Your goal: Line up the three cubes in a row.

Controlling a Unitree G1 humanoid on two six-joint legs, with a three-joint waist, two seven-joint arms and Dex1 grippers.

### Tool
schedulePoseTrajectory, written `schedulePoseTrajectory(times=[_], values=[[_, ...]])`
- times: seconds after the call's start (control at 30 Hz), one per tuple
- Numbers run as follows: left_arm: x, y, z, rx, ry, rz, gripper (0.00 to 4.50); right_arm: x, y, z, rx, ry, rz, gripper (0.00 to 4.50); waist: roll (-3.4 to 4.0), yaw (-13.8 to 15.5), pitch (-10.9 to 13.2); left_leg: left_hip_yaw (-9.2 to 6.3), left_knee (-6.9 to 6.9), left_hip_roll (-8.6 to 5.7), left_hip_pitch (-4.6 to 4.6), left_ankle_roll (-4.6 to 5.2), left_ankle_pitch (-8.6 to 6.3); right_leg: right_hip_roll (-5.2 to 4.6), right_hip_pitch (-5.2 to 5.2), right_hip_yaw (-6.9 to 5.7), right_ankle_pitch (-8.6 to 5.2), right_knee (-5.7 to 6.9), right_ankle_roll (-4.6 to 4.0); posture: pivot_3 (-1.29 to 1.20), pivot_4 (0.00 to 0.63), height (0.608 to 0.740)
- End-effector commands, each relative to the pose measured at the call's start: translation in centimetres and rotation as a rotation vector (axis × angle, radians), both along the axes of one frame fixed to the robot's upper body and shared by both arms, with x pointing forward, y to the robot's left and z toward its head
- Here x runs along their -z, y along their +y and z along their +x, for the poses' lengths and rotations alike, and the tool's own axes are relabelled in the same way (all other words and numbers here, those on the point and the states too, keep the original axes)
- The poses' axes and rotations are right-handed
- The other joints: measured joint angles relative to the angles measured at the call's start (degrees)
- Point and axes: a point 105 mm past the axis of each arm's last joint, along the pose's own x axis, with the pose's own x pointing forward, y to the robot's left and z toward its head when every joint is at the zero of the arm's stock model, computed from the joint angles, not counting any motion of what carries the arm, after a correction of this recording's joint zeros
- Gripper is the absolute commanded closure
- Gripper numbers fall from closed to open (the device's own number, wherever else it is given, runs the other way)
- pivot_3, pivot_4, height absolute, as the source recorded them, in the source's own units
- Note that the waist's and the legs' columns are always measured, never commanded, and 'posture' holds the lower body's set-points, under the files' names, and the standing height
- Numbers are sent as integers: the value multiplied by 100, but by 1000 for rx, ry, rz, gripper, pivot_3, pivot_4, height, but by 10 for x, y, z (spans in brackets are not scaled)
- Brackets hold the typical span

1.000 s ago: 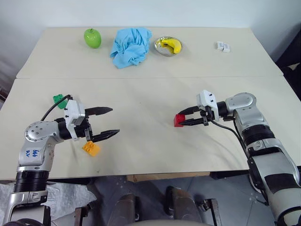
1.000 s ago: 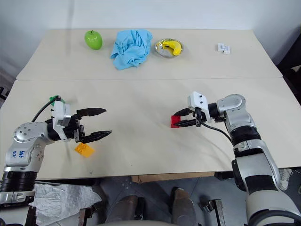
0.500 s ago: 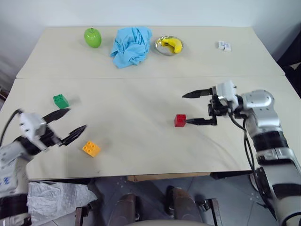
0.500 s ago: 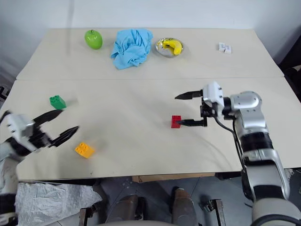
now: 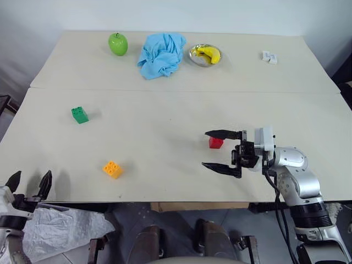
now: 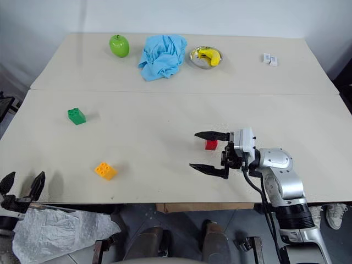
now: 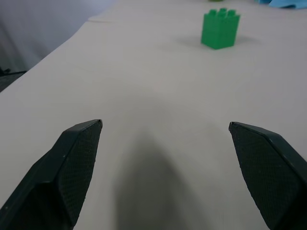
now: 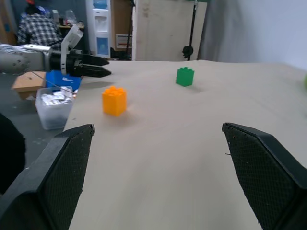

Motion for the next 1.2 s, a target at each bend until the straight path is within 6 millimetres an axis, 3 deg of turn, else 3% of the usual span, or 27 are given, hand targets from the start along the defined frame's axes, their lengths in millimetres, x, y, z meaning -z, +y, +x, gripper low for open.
schedulePoseTrajectory(times=[0.03, 0.1, 0.23, 0.37, 0.47, 0.6, 0.93, 1.1, 1.2], values=[[-44, -16, 32, 3, -138, -11, 0, -10, -3, 0, 24, -60, 0, 25, -1, 12, 0, 0, 0, 0, 0, 0, 0, 0, 0, 0, 0, 0, 0, 0, 150, 740], [-64, -33, 55, 18, -149, -41, 0, -10, -3, 1, 22, -57, -10, 25, -2, 42, -1, 0, 0, -1, -1, 3, 2, 2, 0, 1, 1, 3, 0, 0, 150, 740], [-65, -35, 80, -113, -28, -152, 0, -9, -1, 2, 6, -47, -21, 25, -3, -37, -2, 3, -4, -5, 1, 5, 2, 20, -1, 3, 1, 6, 1, 0, 150, 740], [-73, -60, 104, -123, 48, -154, 0, -9, 3, 1, -14, -32, -21, 25, -4, -56, -2, 8, -8, 0, 1, 4, 1, 40, -6, 0, 1, 3, 0, 0, 150, 740], [-74, -62, 120, -245, 92, -251, 0, -11, 9, 0, -29, -27, -11, 25, -6, -1, -2, 3, 3, 0, -2, 6, 3, 43, 1, 1, 1, 4, 1, 0, 150, 740], [-87, -82, 143, -173, 105, -211, 0, -11, 14, -1, -45, -33, -10, 25, -11, 20, -4, 1, 9, -2, -1, 8, 4, 44, 5, 4, 3, 2, 4, 0, 150, 740], [-79, -69, 169, -215, 216, -249, 0, -8, 22, -4, -52, -21, 11, 25, -11, -12, -4, 4, 4, 5, -3, 2, 6, 63, 3, 4, 3, -6, 4, 0, 150, 740], [-82, -81, 182, -149, 198, -193, 0, -6, 25, -3, -44, -28, 12, 25, -12, 1, -4, 4, 4, 4, -3, 2, 6, 63, 4, 5, 3, -6, 4, 0, 150, 740], [-78, -80, 182, -171, 206, -190, 840, -11, 28, -1, -39, -41, 25, 0, -12, -20, -4, 4, 5, 4, -3, 1, 6, 63, 4, 5, 3, -6, 4, 0, 150, 740]])
